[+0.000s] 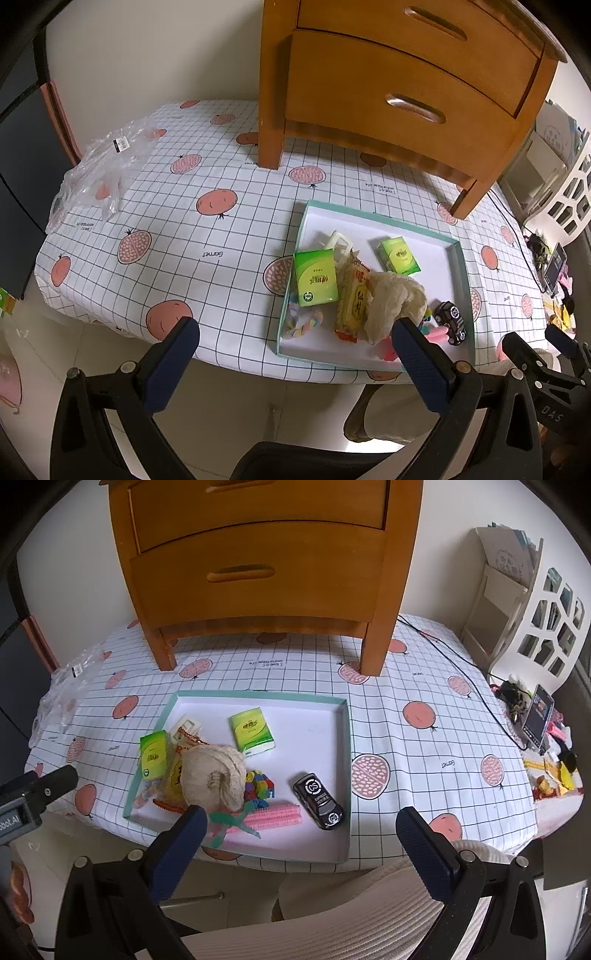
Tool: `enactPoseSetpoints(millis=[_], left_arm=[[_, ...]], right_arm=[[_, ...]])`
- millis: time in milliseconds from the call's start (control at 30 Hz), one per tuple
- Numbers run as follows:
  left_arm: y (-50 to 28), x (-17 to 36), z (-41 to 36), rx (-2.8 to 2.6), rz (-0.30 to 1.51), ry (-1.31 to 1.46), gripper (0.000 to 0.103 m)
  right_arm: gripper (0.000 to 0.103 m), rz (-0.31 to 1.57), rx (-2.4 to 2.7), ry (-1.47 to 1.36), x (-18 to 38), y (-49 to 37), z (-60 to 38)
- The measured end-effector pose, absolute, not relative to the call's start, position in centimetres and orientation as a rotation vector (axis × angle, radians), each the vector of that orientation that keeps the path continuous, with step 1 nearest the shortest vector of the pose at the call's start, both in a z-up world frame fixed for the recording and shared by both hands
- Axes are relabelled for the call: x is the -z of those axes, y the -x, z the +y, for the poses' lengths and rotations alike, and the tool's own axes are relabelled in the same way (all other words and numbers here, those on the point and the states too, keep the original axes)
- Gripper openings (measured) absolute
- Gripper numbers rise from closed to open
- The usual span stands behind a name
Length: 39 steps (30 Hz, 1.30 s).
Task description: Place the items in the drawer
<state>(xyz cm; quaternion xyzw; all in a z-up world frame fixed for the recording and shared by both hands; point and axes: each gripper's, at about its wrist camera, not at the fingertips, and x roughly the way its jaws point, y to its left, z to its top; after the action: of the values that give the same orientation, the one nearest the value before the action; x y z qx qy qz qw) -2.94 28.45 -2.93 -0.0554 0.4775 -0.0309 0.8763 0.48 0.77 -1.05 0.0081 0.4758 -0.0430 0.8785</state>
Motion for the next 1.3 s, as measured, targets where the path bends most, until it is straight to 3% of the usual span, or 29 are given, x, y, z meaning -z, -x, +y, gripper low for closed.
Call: enactPoseSetpoints(millis=[333,767,1300], left_arm=[[1.9,0.2,27.6,0.152,0.873,0.111,0.103],[-6.0,-4.4,28.5,0.192,0.683,0.217,0.103],[-19.0,-5.4,29.9,0.201,0.708,0.222,0.103]], right_arm=[[0.103,0.928,0.078,-0.023,-0.5,-1.1,0.4],[0.103,0.706,0.042,-0.111,-6.5,-6.8,-1.7],[0.103,0.708,0.013,-0.155,-6.5,-18.0,-8.1]])
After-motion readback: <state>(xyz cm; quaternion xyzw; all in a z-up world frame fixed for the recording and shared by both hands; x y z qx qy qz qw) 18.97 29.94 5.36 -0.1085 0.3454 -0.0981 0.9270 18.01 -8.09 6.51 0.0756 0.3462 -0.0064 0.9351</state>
